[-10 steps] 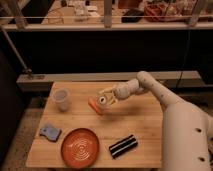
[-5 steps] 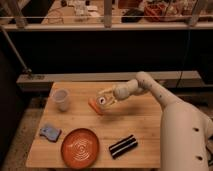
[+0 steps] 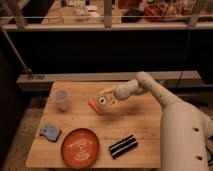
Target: Stand the bottle upright
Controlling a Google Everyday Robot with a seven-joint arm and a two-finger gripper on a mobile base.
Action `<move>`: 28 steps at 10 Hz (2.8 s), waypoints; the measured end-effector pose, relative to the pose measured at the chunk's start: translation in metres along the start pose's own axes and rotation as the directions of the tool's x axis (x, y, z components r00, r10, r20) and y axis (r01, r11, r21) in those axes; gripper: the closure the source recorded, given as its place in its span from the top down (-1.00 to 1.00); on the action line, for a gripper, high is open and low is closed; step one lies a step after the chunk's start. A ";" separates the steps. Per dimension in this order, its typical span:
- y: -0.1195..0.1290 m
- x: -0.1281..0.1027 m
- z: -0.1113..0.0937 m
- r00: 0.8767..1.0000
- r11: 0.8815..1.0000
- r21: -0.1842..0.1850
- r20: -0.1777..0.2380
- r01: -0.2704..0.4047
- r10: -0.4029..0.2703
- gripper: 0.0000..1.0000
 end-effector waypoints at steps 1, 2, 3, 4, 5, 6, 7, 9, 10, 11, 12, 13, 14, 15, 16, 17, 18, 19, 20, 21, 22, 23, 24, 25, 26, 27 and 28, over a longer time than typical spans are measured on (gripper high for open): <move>0.002 -0.002 -0.002 1.000 1.000 -0.004 -0.001 -0.007 0.007 -0.91; 0.007 -0.007 -0.004 1.000 1.000 -0.005 0.000 -0.018 0.018 -0.91; 0.012 -0.011 -0.008 1.000 1.000 -0.002 -0.002 -0.028 0.028 -0.91; 0.017 -0.018 -0.013 0.999 0.999 0.001 -0.003 -0.037 0.037 -0.91; 0.021 -0.023 -0.018 0.999 0.999 0.005 -0.006 -0.043 0.043 -0.91; 0.024 -0.031 -0.023 0.999 0.999 0.010 -0.010 -0.047 0.048 -0.91; 0.026 -0.035 -0.025 0.999 0.999 0.012 -0.012 -0.050 0.050 -0.91; 0.029 -0.044 -0.028 0.998 0.998 0.006 -0.010 -0.056 0.056 -0.91; 0.031 -0.048 -0.029 0.998 0.998 -0.003 -0.007 -0.068 0.068 -0.91; 0.033 -0.053 -0.028 0.997 0.997 -0.014 -0.006 -0.078 0.078 -0.91; 0.036 -0.060 -0.030 0.996 0.996 -0.019 -0.008 -0.089 0.088 -0.91; 0.039 -0.065 -0.033 0.995 0.995 -0.018 -0.012 -0.097 0.097 -0.91; 0.041 -0.071 -0.034 0.995 0.995 -0.016 -0.017 -0.102 0.102 -0.91; 0.041 -0.073 -0.035 0.994 0.995 -0.011 -0.023 -0.103 0.103 -0.91; 0.043 -0.077 -0.038 0.996 0.997 0.014 -0.045 -0.078 0.079 -0.91; 0.043 -0.080 -0.042 0.997 0.998 0.041 -0.069 -0.044 0.047 -0.91; 0.042 -0.081 -0.045 0.996 0.998 0.059 -0.086 -0.016 0.021 -0.91; 0.040 -0.081 -0.046 0.995 0.997 0.074 -0.100 0.011 -0.003 -0.91; 0.038 -0.081 -0.047 0.994 0.996 0.082 -0.110 0.032 -0.023 -0.91; 0.037 -0.079 -0.048 0.991 0.993 0.095 -0.124 0.067 -0.055 -0.91; 0.036 -0.078 -0.050 0.989 0.992 0.097 -0.132 0.083 -0.070 -0.91; 0.036 -0.074 -0.049 0.991 0.993 0.097 -0.128 0.062 -0.049 -0.91; 0.035 -0.072 -0.048 0.993 0.995 0.099 -0.116 0.032 -0.021 -0.91; 0.035 -0.070 -0.048 0.994 0.995 0.101 -0.106 0.004 0.007 -0.91; 0.034 -0.070 -0.048 0.995 0.994 0.104 -0.096 -0.026 0.036 -0.91; 0.033 -0.070 -0.049 0.994 0.992 0.110 -0.090 -0.055 0.065 -0.91; 0.033 -0.070 -0.049 0.992 0.989 0.118 -0.085 -0.085 0.095 -0.91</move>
